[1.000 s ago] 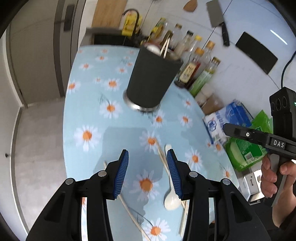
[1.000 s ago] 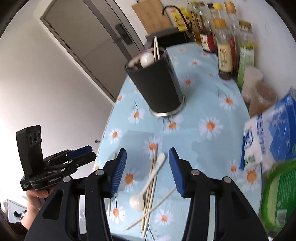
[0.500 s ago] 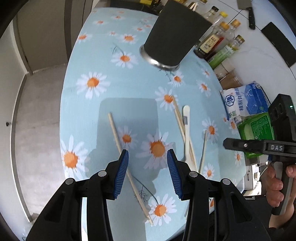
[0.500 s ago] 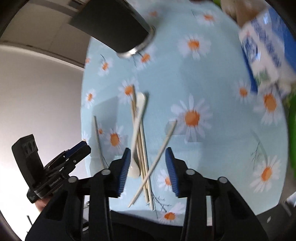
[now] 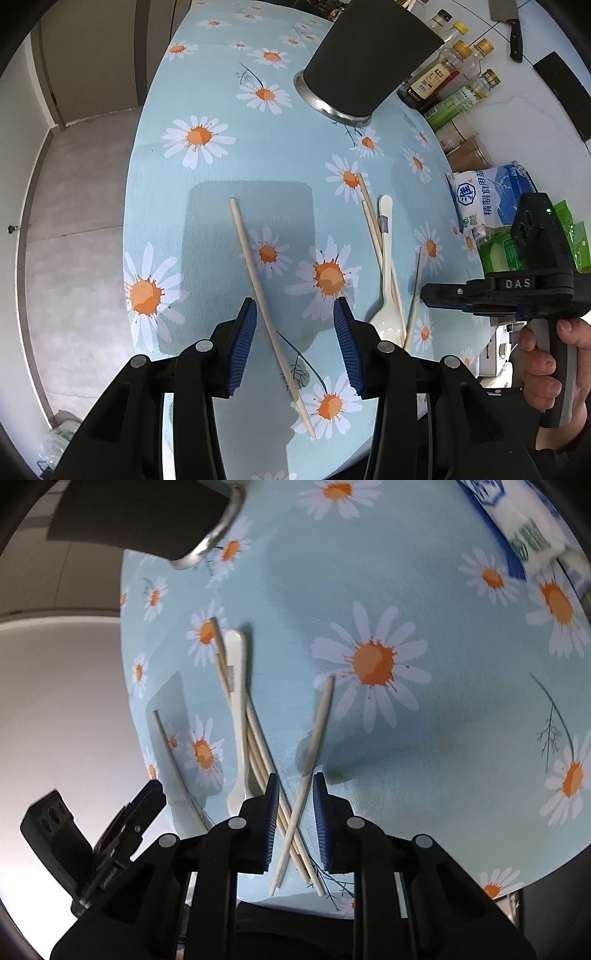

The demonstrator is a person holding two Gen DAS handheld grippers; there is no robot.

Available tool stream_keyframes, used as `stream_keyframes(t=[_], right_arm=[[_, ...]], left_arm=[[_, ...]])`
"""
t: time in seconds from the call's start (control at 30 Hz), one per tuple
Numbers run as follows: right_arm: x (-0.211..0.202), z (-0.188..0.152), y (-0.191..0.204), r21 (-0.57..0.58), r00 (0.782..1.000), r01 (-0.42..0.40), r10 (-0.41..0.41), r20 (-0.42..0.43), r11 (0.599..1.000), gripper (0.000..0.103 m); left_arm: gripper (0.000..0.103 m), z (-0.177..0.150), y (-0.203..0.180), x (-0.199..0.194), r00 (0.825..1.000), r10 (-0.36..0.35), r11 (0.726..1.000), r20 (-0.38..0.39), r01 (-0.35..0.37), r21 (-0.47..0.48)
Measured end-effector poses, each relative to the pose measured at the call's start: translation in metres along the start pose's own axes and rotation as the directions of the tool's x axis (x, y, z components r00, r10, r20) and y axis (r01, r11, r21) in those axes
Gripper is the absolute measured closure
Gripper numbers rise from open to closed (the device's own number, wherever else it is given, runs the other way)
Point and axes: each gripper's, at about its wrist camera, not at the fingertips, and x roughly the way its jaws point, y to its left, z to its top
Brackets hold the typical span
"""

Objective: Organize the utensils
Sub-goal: 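Grasp a thin wooden chopstick with the right gripper and lift it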

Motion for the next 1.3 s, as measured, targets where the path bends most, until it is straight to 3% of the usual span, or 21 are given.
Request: stream_keyframes(t=[0.23, 0.47, 0.57, 0.97, 1.2, 1.3], right_arm=[[0.009, -0.001, -0.001, 0.071, 1.000, 0.020, -0.019, -0.010, 0.997, 0.088], [0.011, -0.003, 0.007, 0.072, 0.998, 0.069, -0.069, 0.007, 0.995, 0.088], [0.010, -0.004, 0.007, 0.081, 0.996, 0.093, -0.094, 0.008, 0.992, 0.095], [0.004, -0.002, -0.015, 0.140, 1.000, -0.012, 0.014, -0.013, 0.990, 0.097], [-0.022, 0.000, -0.020, 0.069, 0.996, -0.093, 0.092, 0.012, 0.993, 0.097], [-0.036, 0.001, -0.015, 0.021, 0.991, -0.128, 0.127, 0.036, 0.992, 0.097]], left_arm=[[0.061, 0.000, 0.004, 0.005, 1.000, -0.022, 1.000, -0.012, 0.022, -0.012], [0.061, -0.004, 0.009, 0.006, 0.999, -0.037, 0.999, -0.019, 0.036, -0.031], [0.061, -0.007, 0.012, 0.007, 0.999, -0.042, 0.998, -0.017, 0.042, -0.046], [0.061, -0.007, 0.006, 0.009, 0.999, -0.023, 0.998, -0.030, 0.022, -0.052], [0.061, 0.000, 0.000, 0.011, 0.998, 0.024, 0.997, -0.058, -0.029, -0.077], [0.061, 0.003, -0.003, 0.014, 0.994, 0.075, 0.992, -0.081, -0.082, -0.091]])
